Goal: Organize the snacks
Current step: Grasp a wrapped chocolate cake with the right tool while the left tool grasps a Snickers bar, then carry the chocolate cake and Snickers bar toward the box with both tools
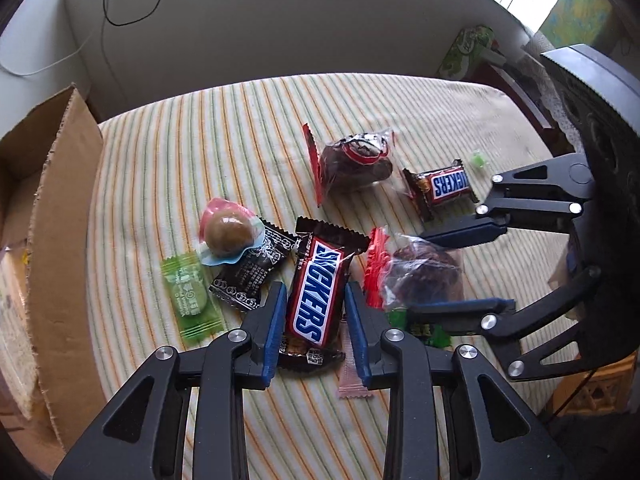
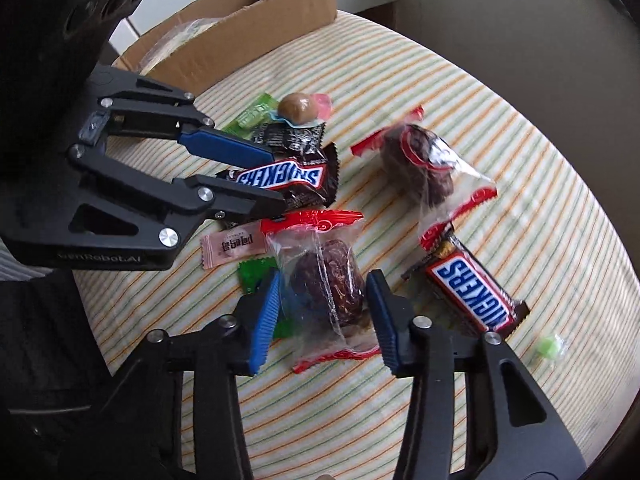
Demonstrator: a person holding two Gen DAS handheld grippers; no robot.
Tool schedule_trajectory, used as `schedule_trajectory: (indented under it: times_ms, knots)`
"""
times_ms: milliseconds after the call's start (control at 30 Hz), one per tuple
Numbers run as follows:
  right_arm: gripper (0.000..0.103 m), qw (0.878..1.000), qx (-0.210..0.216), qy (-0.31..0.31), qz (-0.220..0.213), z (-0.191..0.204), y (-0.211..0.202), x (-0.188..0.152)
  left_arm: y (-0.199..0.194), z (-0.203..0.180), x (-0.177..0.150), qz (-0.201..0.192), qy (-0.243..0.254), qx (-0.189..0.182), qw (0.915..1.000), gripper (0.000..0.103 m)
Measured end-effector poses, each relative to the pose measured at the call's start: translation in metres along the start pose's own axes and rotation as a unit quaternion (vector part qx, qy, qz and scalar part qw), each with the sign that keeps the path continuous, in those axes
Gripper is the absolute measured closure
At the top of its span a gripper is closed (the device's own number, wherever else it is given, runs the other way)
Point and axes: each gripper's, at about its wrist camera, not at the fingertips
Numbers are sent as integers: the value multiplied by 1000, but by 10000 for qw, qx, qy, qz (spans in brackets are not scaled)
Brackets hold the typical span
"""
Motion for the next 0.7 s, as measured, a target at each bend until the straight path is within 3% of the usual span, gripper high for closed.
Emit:
schedule_trajectory:
  times_ms: [300, 700]
  knots:
    - [67, 9970, -149, 722, -253, -16, -14, -16, 8, -7, -2, -142, -84, 125, 9998, 74]
    - [67, 9826, -541, 1638, -693, -31, -35, -43, 1, -5, -6, -390, -336, 225, 9984, 76]
Point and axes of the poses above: each gripper's, at about its wrist camera, not at the fingertips, and y roughly the way its jaws point, z to its left, x to its top, and after that the axes turned 10 degrees about -z, right-handed
